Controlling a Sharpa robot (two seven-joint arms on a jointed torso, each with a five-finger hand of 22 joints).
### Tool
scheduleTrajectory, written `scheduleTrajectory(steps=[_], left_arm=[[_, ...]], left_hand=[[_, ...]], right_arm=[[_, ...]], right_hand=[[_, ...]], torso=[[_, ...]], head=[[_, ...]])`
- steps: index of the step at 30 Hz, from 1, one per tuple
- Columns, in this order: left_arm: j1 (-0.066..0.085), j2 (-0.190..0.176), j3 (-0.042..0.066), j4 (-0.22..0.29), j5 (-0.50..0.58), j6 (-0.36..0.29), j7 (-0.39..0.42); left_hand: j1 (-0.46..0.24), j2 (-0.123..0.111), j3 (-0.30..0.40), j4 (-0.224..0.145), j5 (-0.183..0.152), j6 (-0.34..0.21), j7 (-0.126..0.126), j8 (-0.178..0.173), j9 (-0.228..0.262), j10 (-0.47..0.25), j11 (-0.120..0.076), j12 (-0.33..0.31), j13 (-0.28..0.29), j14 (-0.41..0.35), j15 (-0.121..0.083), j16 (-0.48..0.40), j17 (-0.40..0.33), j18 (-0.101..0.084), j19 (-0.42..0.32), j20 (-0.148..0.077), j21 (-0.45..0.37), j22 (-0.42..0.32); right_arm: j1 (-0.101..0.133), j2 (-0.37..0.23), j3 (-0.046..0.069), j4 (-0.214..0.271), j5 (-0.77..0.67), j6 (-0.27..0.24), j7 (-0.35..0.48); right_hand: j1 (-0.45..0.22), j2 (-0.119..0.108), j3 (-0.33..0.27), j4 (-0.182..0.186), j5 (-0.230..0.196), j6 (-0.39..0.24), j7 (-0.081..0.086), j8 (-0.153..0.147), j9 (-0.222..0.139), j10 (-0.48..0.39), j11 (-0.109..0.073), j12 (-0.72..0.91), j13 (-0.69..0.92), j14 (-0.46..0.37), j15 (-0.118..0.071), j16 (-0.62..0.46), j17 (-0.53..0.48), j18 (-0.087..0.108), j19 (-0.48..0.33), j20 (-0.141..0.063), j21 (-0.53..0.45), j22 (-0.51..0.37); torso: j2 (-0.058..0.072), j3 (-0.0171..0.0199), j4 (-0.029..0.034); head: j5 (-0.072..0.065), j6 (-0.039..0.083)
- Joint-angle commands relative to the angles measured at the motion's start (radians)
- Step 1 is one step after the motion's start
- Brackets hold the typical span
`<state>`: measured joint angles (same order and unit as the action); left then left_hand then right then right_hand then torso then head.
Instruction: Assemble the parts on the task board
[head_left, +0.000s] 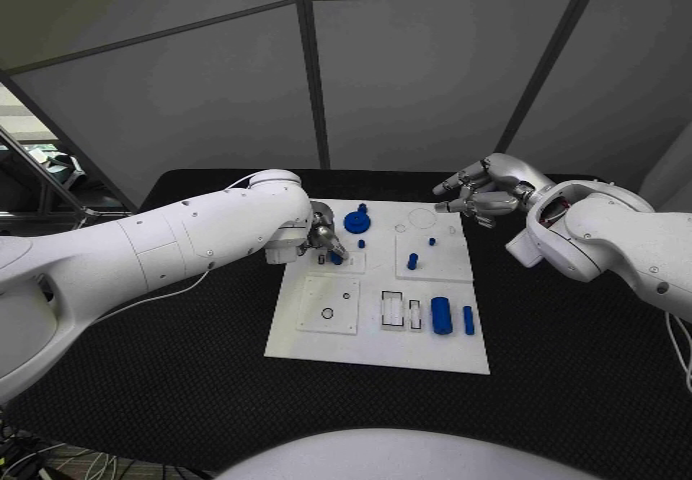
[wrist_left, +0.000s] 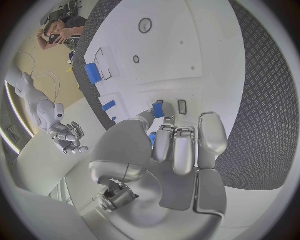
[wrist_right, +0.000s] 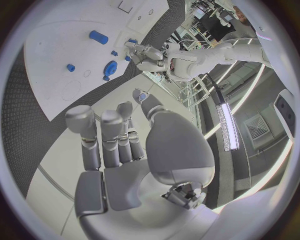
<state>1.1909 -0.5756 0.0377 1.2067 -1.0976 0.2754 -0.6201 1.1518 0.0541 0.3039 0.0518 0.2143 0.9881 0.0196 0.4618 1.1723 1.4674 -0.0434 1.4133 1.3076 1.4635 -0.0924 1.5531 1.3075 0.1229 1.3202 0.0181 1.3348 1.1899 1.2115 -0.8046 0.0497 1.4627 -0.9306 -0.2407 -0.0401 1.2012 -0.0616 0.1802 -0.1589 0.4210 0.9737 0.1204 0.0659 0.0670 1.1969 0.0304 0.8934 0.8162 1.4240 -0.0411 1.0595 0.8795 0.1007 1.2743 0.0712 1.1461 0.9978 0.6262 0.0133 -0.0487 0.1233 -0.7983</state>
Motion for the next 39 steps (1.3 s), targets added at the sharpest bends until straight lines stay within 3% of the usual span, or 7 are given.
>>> scheduleTrajectory(steps=[1,12,14,15,26,30,39], left_arm=[[-0.003,0.003,-0.003,-0.002,-0.011,0.048,-0.018],[-0.001,0.011,-0.003,-0.015,-0.011,0.06,-0.022],[-0.001,0.012,-0.003,-0.018,-0.011,0.061,-0.022],[0.0,0.013,-0.003,-0.019,-0.011,0.061,-0.022],[0.006,0.031,-0.004,-0.043,-0.011,0.07,-0.034],[0.008,0.038,-0.004,-0.052,-0.011,0.079,-0.047],[0.01,0.043,-0.004,-0.06,-0.011,0.095,-0.058]], left_hand=[[0.046,0.035,0.061,-0.07,0.003,0.001,-0.003,-0.001,0.002,0.063,-0.003,0.006,0.218,0.103,-0.001,0.004,0.247,-0.037,0.003,0.003,0.003,0.002],[0.046,0.036,0.062,-0.071,0.003,0.002,-0.003,-0.001,0.002,0.064,-0.003,0.008,0.218,0.103,-0.001,0.005,0.247,-0.037,0.003,0.003,0.003,0.002],[0.04,0.041,0.053,-0.073,-0.156,0.01,-0.008,0.0,0.006,0.065,-0.004,0.008,0.219,0.103,-0.001,0.005,0.247,-0.037,0.002,0.003,0.003,0.003],[0.038,0.038,0.049,-0.076,-0.164,0.009,-0.006,-0.002,0.006,0.065,-0.004,0.008,0.219,0.103,-0.002,0.005,0.248,-0.037,0.002,0.003,0.003,0.003],[0.03,0.042,0.043,-0.073,-0.166,0.01,-0.004,-0.004,0.007,0.064,-0.003,0.007,0.218,0.103,-0.001,0.004,0.247,-0.037,0.002,0.003,0.003,0.004],[-0.015,0.055,0.013,-0.037,-0.166,0.011,-0.001,-0.01,0.009,0.063,0.001,0.001,0.217,0.102,0.001,0.001,0.243,-0.035,-0.002,0.004,-0.001,0.0],[-0.066,0.031,-0.053,0.009,-0.166,0.018,-0.003,-0.017,0.015,0.062,-0.001,-0.003,0.217,0.101,0.0,-0.002,0.24,-0.034,-0.004,0.004,-0.004,0.0]], right_arm=[[0.002,0.001,0.001,0.001,-0.002,0.006,0.007],[0.002,0.002,0.001,0.001,-0.002,0.006,0.007],[0.002,0.002,0.001,0.0,-0.002,0.006,0.007],[0.002,0.002,0.001,0.0,-0.002,0.006,0.007],[0.002,0.003,0.001,0.001,-0.002,0.005,0.007],[0.002,0.002,0.001,0.001,-0.003,0.003,0.006],[0.002,0.003,0.001,0.0,-0.005,0.003,0.005]], right_hand=[[-0.013,0.0,0.006,-0.002,0.003,-0.008,-0.001,-0.002,-0.001,-0.008,0.002,-0.004,-0.001,0.006,-0.001,-0.004,-0.001,0.021,0.002,-0.002,-0.003,-0.002],[-0.013,0.0,0.006,-0.002,0.003,-0.008,-0.001,-0.002,-0.001,-0.008,0.002,-0.004,-0.001,0.006,-0.001,-0.004,-0.001,0.021,0.002,-0.002,-0.003,-0.002],[-0.013,0.0,0.006,-0.002,0.003,-0.008,-0.001,-0.002,-0.001,-0.008,0.002,-0.004,-0.001,0.006,-0.001,-0.004,-0.001,0.021,0.002,-0.002,-0.003,-0.002],[-0.013,0.0,0.006,-0.002,0.003,-0.008,-0.001,-0.002,-0.001,-0.008,0.002,-0.004,-0.001,0.006,-0.001,-0.004,-0.001,0.021,0.002,-0.002,-0.003,-0.002],[-0.015,-0.001,0.008,-0.002,0.003,-0.008,-0.001,-0.002,-0.001,-0.01,0.002,-0.006,-0.005,0.005,-0.001,-0.008,-0.003,0.021,0.001,-0.002,-0.006,-0.004],[-0.016,-0.001,0.008,-0.002,0.003,-0.008,-0.001,-0.002,-0.001,-0.011,0.002,-0.007,-0.006,0.005,-0.001,-0.009,-0.004,0.021,0.001,-0.002,-0.007,-0.005],[-0.016,-0.002,0.008,-0.003,0.003,-0.009,-0.001,-0.002,-0.001,-0.011,0.002,-0.007,-0.006,0.005,-0.001,-0.008,-0.003,0.021,0.002,-0.002,-0.006,-0.004]], torso=[[0.0,0.0,-0.0006],[0.0,-0.0005,-0.0004],[0.0,-0.0002,-0.0005],[0.0,-0.0003,-0.0008],[0.0,0.0002,-0.0007],[0.0,0.0001,-0.0005],[0.0,-0.0002,-0.0001]], head=[[0.0,0.0],[-0.001,0.0],[-0.002,0.001],[-0.002,0.001],[-0.002,-0.001],[-0.003,-0.002],[-0.003,0.0]])
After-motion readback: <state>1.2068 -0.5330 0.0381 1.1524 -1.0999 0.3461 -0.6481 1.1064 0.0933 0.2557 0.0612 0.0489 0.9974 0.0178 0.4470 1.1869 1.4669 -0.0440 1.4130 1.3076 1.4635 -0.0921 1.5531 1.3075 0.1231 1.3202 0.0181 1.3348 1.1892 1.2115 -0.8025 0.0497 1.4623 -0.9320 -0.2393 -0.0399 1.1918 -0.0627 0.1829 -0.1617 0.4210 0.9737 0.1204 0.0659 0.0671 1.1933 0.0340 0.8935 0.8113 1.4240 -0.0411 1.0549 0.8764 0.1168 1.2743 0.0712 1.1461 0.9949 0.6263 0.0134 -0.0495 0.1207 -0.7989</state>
